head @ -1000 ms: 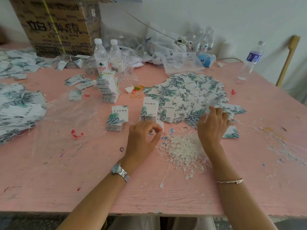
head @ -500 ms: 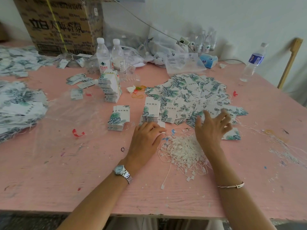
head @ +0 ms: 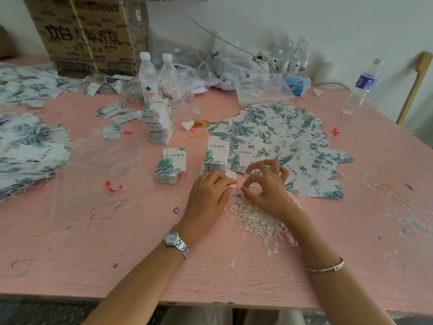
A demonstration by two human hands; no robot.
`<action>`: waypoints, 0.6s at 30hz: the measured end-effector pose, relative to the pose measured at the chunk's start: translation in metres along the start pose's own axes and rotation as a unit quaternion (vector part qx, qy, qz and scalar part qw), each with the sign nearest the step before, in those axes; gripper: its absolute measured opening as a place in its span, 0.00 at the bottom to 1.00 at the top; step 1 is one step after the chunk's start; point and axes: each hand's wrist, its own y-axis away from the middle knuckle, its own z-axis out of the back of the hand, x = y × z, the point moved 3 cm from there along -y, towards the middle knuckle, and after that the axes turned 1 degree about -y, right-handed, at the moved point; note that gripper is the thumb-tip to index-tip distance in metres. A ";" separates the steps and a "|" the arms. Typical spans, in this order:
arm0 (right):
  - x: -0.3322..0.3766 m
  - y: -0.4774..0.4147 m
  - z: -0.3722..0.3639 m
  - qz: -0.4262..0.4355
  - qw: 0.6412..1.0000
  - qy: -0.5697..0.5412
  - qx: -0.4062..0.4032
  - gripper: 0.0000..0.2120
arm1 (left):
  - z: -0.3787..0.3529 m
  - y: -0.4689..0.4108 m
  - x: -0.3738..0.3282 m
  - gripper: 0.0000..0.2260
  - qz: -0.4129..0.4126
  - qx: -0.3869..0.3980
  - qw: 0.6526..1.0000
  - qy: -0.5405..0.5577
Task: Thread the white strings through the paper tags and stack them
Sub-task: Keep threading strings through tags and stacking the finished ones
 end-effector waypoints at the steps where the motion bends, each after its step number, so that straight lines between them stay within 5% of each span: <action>1: 0.002 0.000 0.001 0.000 1.000 -0.019 -0.006 0.06 | 0.000 0.000 0.000 0.10 0.002 0.002 1.000 0.000; 6: 0.012 0.001 0.007 0.023 0.983 -0.182 -0.029 0.05 | 0.000 -0.001 -0.001 0.13 0.010 0.010 1.000 0.027; 13: 0.015 0.000 0.011 0.033 0.936 -0.351 0.009 0.08 | 0.006 -0.002 -0.003 0.03 0.006 -0.065 0.991 0.113; 18: 0.013 -0.001 0.013 0.021 0.912 -0.408 0.031 0.10 | 0.007 -0.001 -0.004 0.12 0.017 -0.056 0.978 0.202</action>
